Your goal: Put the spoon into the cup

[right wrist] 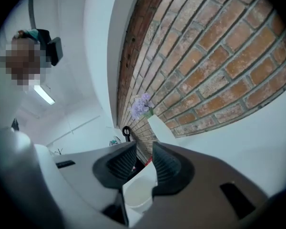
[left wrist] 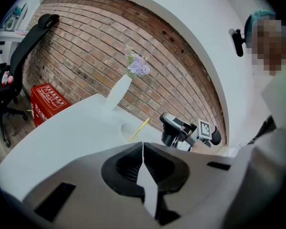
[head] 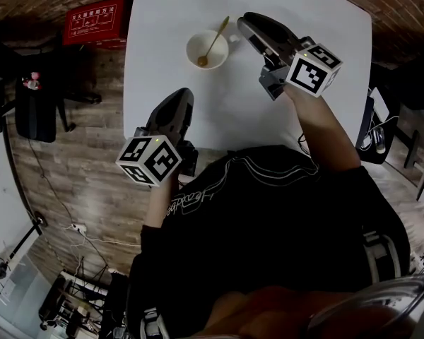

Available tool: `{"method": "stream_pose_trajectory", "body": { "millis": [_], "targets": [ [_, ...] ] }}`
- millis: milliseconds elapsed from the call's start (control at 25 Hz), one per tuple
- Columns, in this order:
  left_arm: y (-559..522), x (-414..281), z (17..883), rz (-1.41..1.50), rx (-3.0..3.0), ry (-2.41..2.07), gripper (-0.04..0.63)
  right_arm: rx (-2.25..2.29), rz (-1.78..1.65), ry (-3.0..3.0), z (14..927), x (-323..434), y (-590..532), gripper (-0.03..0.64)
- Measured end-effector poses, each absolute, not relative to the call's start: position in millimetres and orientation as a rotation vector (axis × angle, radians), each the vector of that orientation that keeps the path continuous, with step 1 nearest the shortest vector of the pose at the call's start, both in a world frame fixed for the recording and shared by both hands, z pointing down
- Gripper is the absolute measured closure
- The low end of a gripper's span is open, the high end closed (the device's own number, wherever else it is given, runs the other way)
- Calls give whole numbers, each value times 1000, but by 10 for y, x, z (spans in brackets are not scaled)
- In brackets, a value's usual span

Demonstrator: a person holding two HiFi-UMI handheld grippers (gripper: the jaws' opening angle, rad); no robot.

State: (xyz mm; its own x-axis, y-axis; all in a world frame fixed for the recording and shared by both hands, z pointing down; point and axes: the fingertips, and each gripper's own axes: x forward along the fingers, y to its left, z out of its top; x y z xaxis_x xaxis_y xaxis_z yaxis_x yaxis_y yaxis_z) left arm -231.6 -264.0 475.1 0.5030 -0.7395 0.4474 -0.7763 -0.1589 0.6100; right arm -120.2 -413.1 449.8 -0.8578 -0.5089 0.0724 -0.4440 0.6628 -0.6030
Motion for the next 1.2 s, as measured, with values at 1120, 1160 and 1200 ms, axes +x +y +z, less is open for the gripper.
{"method": "stream_pose_trajectory", "body": {
  "millis": [1120,1160,1200],
  "targets": [
    [-1593,-1888,3583,-53,2185,-1332,588,-339,-663,2993,3533,-1168,-1862,620],
    [-1576,-1869,3564,-54,2191,-1331,588,-344,-667,2993,3533,-1157,-1837,620],
    [-1559,-1851,3548,-54,2196,-1330,588,-350,-673,2991,3537,-1143,-1815,620]
  ]
}}
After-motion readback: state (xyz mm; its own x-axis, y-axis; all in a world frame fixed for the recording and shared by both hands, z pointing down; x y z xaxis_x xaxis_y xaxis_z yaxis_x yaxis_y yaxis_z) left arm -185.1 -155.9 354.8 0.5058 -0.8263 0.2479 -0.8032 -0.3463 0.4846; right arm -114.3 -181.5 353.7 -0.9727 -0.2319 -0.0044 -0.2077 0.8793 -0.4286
